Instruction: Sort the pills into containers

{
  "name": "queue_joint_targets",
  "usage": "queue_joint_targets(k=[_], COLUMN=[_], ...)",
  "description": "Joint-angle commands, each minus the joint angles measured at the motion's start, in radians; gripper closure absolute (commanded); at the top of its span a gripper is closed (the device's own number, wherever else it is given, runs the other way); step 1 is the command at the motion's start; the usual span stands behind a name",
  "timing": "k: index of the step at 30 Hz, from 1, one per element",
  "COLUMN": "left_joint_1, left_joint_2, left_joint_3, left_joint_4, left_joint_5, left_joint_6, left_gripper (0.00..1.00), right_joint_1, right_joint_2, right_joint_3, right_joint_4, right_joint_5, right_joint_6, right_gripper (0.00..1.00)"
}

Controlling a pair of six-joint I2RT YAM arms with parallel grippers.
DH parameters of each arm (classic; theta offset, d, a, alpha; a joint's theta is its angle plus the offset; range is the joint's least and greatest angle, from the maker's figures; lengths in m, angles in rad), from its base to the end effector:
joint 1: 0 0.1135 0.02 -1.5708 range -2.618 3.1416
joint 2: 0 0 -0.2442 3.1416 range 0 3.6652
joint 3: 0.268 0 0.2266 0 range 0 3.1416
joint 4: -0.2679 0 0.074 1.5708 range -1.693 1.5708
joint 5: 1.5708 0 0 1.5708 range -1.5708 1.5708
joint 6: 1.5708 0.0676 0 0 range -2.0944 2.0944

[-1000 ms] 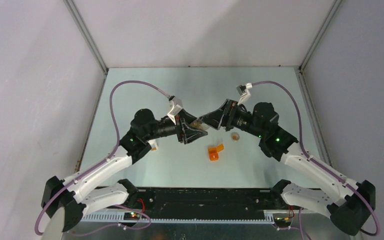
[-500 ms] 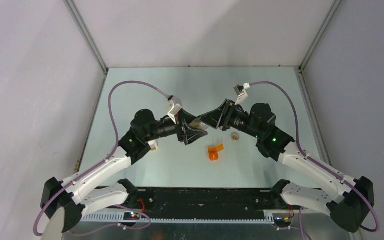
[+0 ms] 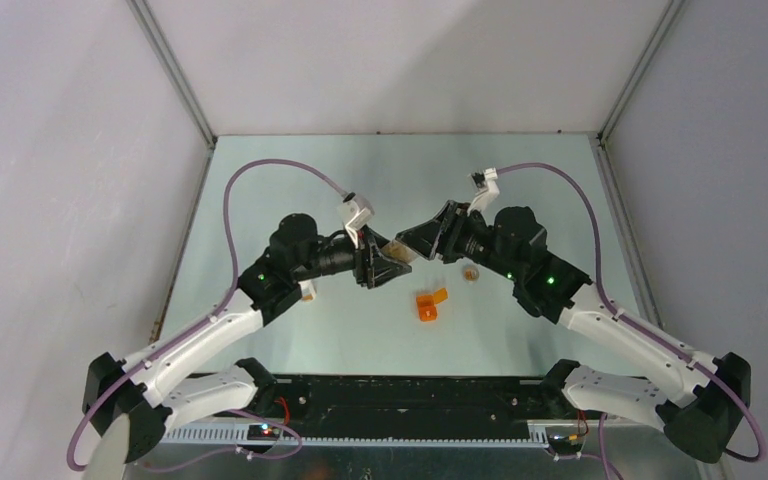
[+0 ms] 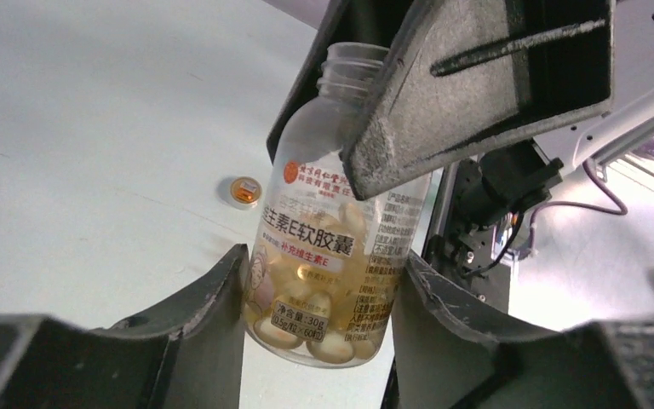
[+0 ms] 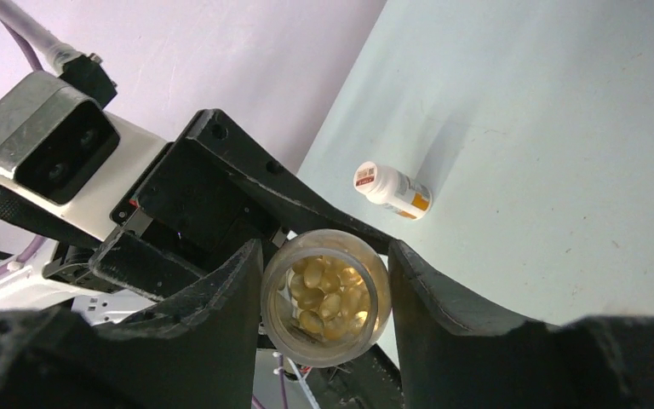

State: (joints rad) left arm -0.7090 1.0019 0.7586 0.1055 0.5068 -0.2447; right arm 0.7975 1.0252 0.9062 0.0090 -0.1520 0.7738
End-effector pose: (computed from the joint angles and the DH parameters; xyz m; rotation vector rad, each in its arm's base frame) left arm 0.1660 -0.1856 0.3066 0.8014 1.6421 -1.1227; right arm 0.1724 0.1913 0.3404 -0.1483 1.8513 1.2736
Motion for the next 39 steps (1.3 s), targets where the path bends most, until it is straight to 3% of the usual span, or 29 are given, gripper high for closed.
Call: queue_joint_targets(k=[1, 3, 5, 8, 9, 11, 13, 16, 25, 31, 39], left_joint_1=[0.002, 0.001, 0.003, 0.002, 0.002, 0.003, 0.002, 0.001, -0.043, -0.095, -0.157], left_joint_2=[0.046, 0.064, 0.073, 0.079, 0.079, 0.08, 0.079, 0.08, 0.099, 0.141, 0.214], left_joint_3=[0.078, 0.091, 0.093, 0.091, 0.088, 0.079, 0.072, 0.07, 0.081, 0.061, 0.014], left_joint_4=[-0.047, -0.063, -0.063, -0.062, -0.063, -0.065, -0.074, -0.114, -0.259, -0.259, -0.229], left_joint_5=[0.074, 0.093, 0.101, 0.104, 0.11, 0.107, 0.09, 0.055, -0.122, -0.223, -0.287], left_joint_6=[0.059, 0.075, 0.091, 0.121, 0.128, 0.151, 0.176, 0.216, 0.32, 0.361, 0.418], left_gripper=[0.59, 0.72, 0.96, 1.0, 1.0, 1.0, 1.0, 1.0, 1.0, 1.0, 1.0], right_joint_1=[0.008, 0.008, 0.007, 0.007, 0.004, -0.004, -0.024, -0.092, -0.227, -0.288, -0.368], right_joint_2=[-0.011, 0.003, 0.015, 0.012, 0.008, -0.01, -0.035, -0.08, -0.267, -0.42, -0.405], right_joint_3=[0.064, 0.078, 0.091, 0.098, 0.098, 0.098, 0.098, 0.099, 0.03, -0.099, -0.118], right_joint_4=[0.012, 0.001, -0.02, -0.068, -0.079, -0.115, -0.165, -0.269, -0.653, -0.703, -0.706], right_joint_5=[-0.003, -0.017, -0.023, -0.001, 0.009, 0.05, 0.097, 0.131, 0.225, 0.271, 0.232], right_joint_6=[-0.019, -0.015, -0.011, -0.014, -0.019, -0.029, -0.034, -0.038, -0.068, -0.051, -0.105], right_gripper=[0.73, 0.73, 0.68, 0.5, 0.37, 0.21, 0.13, 0.11, 0.17, 0.17, 0.17])
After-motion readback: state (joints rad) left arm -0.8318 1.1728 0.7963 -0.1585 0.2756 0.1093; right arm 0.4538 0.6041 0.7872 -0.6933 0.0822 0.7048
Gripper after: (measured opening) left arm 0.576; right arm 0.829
